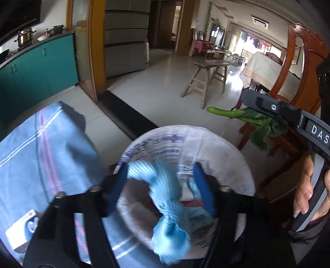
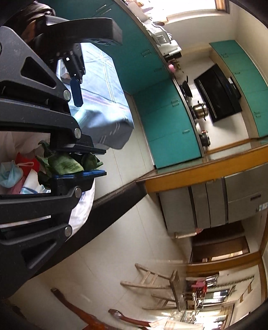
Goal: Collect trash
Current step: 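Drop the mesh cloth from the left tool into the wastebasket while the right tool drops the scraps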
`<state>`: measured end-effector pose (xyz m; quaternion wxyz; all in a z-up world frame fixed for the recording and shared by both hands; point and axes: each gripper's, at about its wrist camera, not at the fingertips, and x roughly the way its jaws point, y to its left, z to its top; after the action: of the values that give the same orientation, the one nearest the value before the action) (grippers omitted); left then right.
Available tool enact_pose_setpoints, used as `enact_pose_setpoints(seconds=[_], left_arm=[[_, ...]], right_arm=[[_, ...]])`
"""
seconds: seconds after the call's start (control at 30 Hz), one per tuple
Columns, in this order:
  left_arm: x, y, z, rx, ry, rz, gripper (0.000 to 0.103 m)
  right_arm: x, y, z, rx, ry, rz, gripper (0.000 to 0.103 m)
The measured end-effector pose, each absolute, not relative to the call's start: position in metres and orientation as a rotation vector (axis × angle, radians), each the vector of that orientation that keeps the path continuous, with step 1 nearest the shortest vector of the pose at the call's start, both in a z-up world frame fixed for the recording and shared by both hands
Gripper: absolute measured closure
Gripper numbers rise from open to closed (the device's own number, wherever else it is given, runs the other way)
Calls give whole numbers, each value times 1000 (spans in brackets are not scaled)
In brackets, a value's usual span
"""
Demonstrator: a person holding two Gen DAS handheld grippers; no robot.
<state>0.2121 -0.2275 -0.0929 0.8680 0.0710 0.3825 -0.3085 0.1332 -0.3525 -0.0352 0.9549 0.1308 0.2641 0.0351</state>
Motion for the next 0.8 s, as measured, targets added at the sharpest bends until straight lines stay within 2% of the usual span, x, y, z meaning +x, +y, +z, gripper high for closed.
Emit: enact_pose_setpoints(seconds=[0.27, 0.3, 0.37, 0.4, 0.43, 0.6, 0.8], left_arm=[[212, -205, -90, 243, 772, -527, 28], [212, -197, -88, 252, 766, -505, 28], [215, -175, -84, 257, 758, -449, 26], [216, -164, -82, 252, 761, -425, 26], [221, -147, -80, 238, 767, -392, 25], [236, -80, -64, 170, 746, -262, 24], [241, 21, -43, 16, 725, -87, 20]], right_arm=[[128, -354, -39, 261, 556, 53, 87], [130, -352, -40, 253, 566, 50, 84], [133, -347, -41, 236, 573, 47, 67], [133, -344, -41, 232, 568, 44, 51], [134, -340, -39, 222, 562, 42, 39], [139, -318, -38, 180, 556, 94, 28], [173, -243, -60, 11, 669, 240, 21]])
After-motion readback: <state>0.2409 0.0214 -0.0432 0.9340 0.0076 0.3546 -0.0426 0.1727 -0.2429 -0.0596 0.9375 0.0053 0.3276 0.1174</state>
